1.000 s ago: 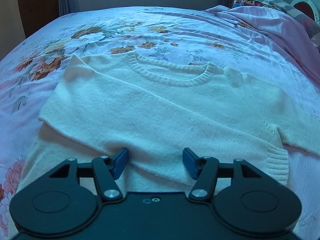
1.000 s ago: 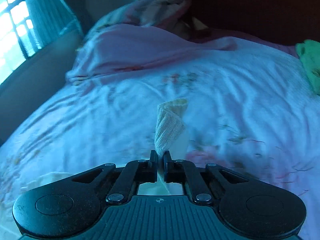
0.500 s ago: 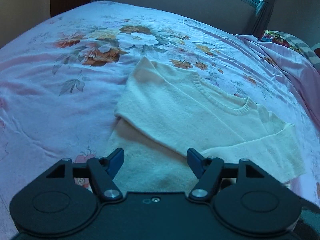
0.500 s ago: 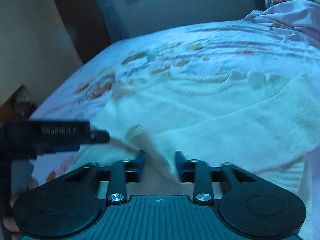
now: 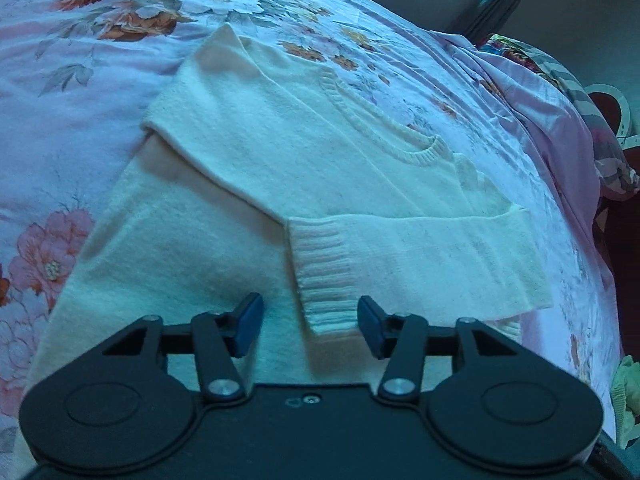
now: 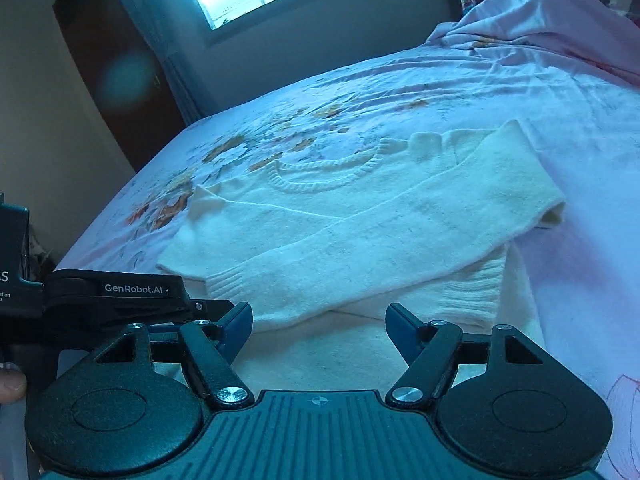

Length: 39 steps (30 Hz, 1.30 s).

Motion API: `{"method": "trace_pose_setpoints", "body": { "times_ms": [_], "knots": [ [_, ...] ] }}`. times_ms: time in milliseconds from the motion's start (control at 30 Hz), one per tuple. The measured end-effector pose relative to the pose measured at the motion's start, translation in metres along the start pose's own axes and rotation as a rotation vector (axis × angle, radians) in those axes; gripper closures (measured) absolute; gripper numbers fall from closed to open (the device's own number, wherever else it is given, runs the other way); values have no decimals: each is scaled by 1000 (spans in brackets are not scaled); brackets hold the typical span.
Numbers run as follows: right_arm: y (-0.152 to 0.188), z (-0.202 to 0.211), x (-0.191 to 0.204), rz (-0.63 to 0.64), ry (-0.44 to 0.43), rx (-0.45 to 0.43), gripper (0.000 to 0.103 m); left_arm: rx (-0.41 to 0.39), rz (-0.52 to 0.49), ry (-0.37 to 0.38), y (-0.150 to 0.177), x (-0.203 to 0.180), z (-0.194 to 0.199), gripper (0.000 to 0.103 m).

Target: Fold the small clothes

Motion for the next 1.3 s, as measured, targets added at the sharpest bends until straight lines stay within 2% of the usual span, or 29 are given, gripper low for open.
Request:
{"method": "trace_pose_setpoints", "body": {
  "times_ms": [67,133,167,267,367,467,533,667,833,1000,1133,1233,1300],
  "knots": [
    [2,4,-5,-19,4,-5,30,-4,19,40,1,-2,-3,83],
    [3,7,-9,-34,6,-13,30,-9,60,59,0,0,-6,97],
    [4,7,-10,-39,11,-16,30,-23,80,63,-1,1,-6,100],
    [3,10,-15,-46,21,-24,30,-84,88,49,-4,-2,7,101],
    [0,13,-18,-41,39,-46,30,-194,53,47,-10,-5,39,101],
    [-5,13,-19,-40,49,-57,30,-269,77,14,-18,13,62,101],
    [-7,12,-19,-36,62,-65,30,-262,92,-34,-18,31,60,101],
    [-11,1,-18,-26,91,-57,30,-151,102,-85,-5,54,27,101],
    [-37,-5,-28,-11,147,-83,30,-189,122,-76,-6,60,35,101],
    [-68,-11,-57,-78,246,-108,30,-189,132,-91,-1,68,37,101],
    [-70,-16,-62,-75,239,-88,30,-190,105,-112,7,69,34,101],
    [-71,-23,-55,-43,230,-69,30,-208,137,-107,3,72,41,101],
    [-73,-24,-50,-32,236,-82,30,-211,142,-137,-1,79,41,103]
  ]
}}
Point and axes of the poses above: each gripper's, at about its wrist camera, not at the fingertips, and z roughly against the way its jaws point, x to its left, y to its underside, the point moved 3 cm from there along -z, roughly the way its jaws point, and after that the axes turned 13 degrees about x, right-handed, at the moved point
